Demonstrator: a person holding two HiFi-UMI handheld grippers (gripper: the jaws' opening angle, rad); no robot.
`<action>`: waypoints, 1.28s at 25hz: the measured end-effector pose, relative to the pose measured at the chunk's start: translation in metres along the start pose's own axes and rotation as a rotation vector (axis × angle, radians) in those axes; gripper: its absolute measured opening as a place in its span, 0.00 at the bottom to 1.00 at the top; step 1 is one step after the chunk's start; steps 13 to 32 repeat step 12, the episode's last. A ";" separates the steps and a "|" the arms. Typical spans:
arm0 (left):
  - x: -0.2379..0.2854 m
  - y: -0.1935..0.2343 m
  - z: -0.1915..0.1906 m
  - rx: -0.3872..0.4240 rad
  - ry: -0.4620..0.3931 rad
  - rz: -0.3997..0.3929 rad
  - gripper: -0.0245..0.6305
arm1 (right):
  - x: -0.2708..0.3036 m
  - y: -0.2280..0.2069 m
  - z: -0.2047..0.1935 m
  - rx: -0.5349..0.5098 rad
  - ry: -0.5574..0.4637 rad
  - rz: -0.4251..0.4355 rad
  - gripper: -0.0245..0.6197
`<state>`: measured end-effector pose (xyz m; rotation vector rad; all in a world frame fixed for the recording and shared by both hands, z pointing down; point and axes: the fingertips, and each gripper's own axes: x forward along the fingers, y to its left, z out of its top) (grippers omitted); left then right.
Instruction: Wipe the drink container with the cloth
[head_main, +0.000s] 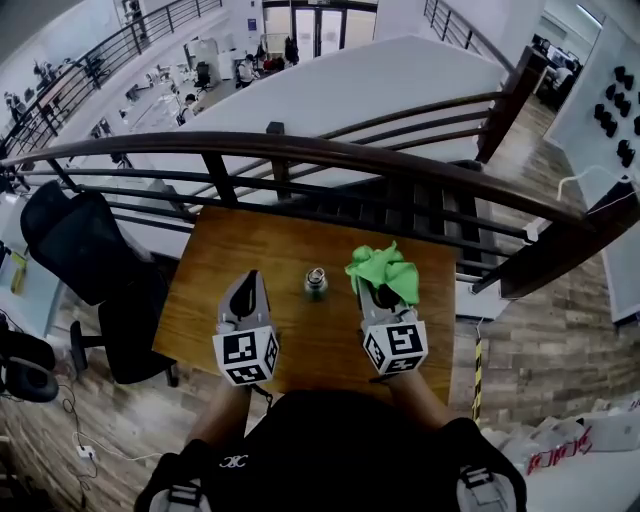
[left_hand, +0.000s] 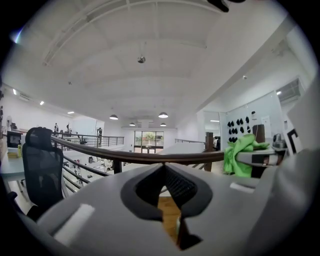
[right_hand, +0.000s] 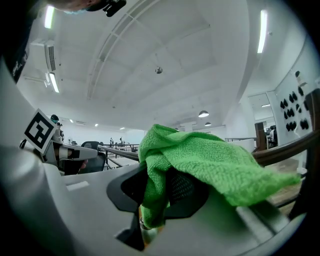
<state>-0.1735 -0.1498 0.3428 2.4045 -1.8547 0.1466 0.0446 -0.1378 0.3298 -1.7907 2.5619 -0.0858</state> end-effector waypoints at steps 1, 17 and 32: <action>0.002 -0.001 -0.004 -0.003 0.013 0.001 0.12 | -0.001 0.000 -0.002 0.000 -0.002 0.003 0.14; 0.006 -0.021 -0.013 0.040 0.025 0.000 0.12 | -0.006 -0.007 -0.005 -0.002 -0.020 0.020 0.14; 0.006 -0.021 -0.013 0.040 0.025 0.000 0.12 | -0.006 -0.007 -0.005 -0.002 -0.020 0.020 0.14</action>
